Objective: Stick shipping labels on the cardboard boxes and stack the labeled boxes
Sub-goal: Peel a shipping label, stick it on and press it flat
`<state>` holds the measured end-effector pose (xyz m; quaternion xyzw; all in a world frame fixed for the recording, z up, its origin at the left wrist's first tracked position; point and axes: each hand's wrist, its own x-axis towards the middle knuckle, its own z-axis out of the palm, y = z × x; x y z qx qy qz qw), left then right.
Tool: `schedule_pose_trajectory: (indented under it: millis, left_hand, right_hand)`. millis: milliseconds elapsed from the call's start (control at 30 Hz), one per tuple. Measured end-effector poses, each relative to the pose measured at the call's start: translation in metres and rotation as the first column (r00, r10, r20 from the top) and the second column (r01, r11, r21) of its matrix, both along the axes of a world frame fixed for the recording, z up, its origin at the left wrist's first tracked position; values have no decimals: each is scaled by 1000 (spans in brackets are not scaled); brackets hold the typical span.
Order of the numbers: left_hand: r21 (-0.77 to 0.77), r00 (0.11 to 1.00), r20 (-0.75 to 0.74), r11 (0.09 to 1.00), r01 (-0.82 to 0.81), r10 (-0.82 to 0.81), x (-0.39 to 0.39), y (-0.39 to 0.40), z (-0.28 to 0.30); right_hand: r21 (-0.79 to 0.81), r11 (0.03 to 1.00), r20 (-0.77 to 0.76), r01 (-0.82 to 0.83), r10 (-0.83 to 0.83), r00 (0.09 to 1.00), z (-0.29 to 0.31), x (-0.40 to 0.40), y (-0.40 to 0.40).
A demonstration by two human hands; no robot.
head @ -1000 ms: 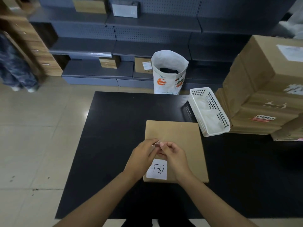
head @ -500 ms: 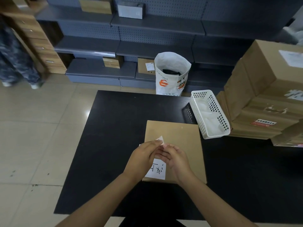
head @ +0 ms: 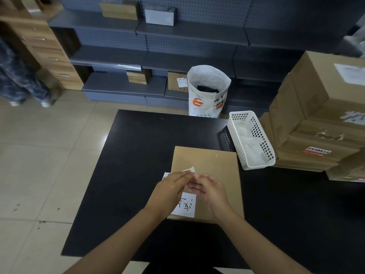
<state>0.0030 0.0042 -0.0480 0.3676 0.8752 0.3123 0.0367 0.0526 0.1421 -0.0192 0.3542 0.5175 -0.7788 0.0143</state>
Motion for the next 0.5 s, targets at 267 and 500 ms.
schedule_pose_trajectory:
  millis: [267, 500]
  left_hand:
    - [-29, 997, -72, 1000, 6, -8, 4, -1, 6]
    - [-47, 996, -85, 999, 0, -4, 8, -4, 6]
  right_hand:
    - [48, 998, 16, -45, 44, 999, 1, 1, 0]
    - [-14, 999, 17, -45, 45, 999, -1, 5, -2]
